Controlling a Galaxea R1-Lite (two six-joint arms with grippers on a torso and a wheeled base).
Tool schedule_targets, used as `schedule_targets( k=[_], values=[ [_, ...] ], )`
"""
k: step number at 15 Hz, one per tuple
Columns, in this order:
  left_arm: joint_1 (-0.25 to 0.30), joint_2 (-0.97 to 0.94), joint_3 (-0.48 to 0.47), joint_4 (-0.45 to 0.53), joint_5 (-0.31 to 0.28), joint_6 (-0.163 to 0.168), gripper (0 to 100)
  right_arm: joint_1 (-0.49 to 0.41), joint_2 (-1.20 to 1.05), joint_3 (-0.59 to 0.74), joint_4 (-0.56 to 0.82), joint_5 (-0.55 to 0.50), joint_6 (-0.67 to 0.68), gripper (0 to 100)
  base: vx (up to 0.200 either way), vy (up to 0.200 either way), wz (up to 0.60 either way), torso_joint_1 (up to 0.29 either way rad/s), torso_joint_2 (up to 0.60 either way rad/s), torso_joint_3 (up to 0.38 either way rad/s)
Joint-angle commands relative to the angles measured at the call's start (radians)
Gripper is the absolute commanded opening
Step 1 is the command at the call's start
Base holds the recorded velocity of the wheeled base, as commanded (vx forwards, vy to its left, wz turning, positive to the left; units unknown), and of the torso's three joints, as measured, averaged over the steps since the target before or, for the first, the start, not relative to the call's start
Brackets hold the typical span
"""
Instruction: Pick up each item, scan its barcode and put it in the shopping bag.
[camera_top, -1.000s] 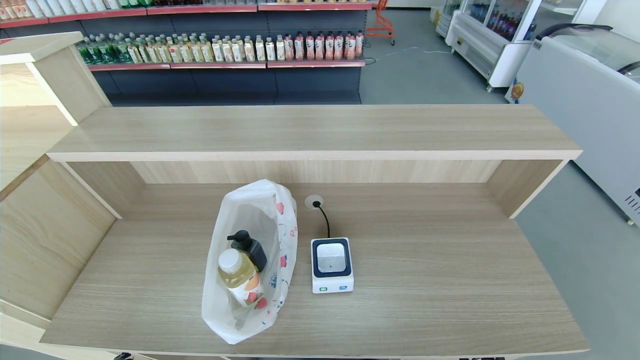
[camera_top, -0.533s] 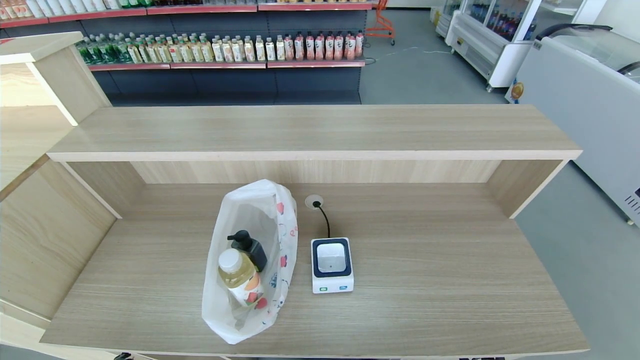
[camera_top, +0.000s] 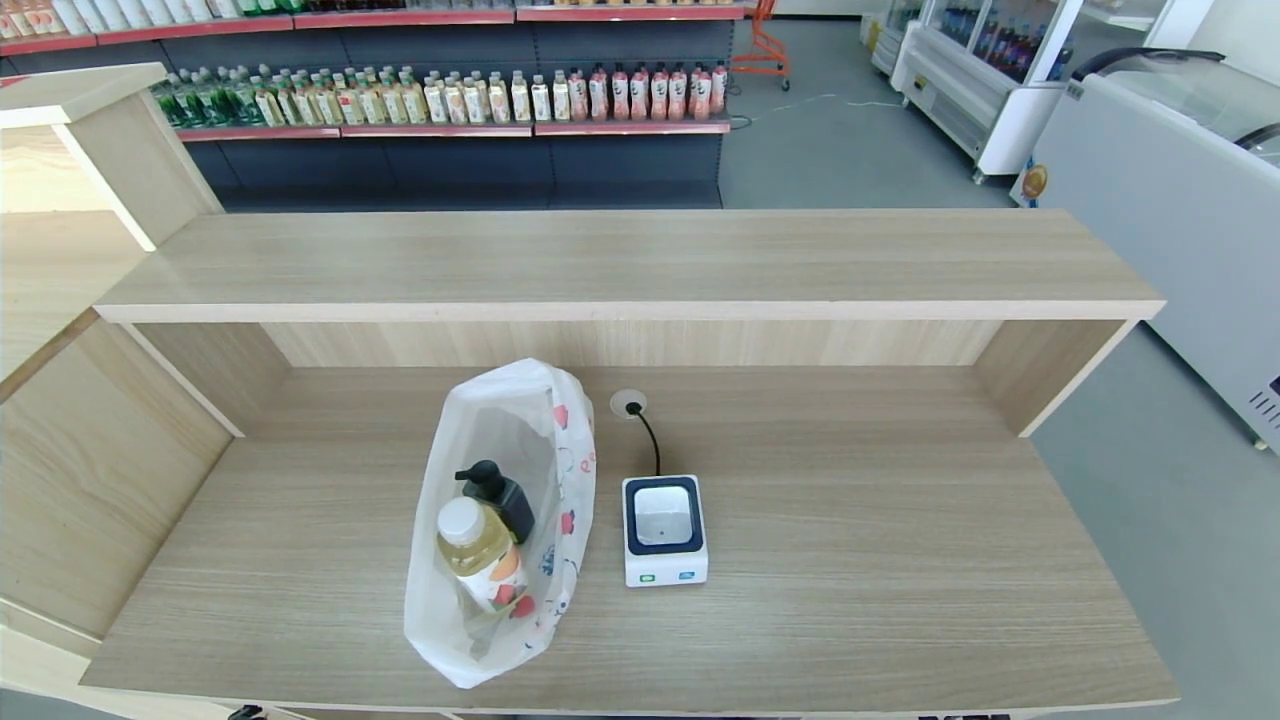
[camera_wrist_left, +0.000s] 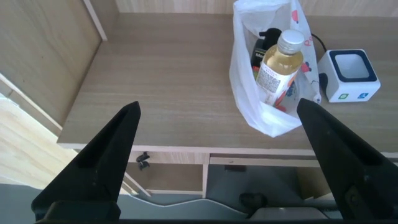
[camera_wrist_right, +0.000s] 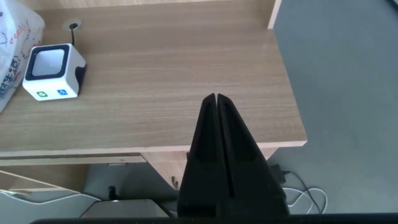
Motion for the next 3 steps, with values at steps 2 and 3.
schedule_targets(
  k=[2, 3],
  values=[
    [0.000, 0.000, 0.000, 0.000, 0.000, 0.000, 100, 0.000, 0.002, 0.000, 0.000, 0.000, -0.001, 0, 0.000, 0.000, 0.00, 0.000, 0.00, 0.000],
    [0.000, 0.000, 0.000, 0.000, 0.000, 0.000, 100, 0.000, 0.002, 0.000, 0.000, 0.000, 0.001, 0, 0.000, 0.000, 0.00, 0.000, 0.00, 0.000]
  ],
)
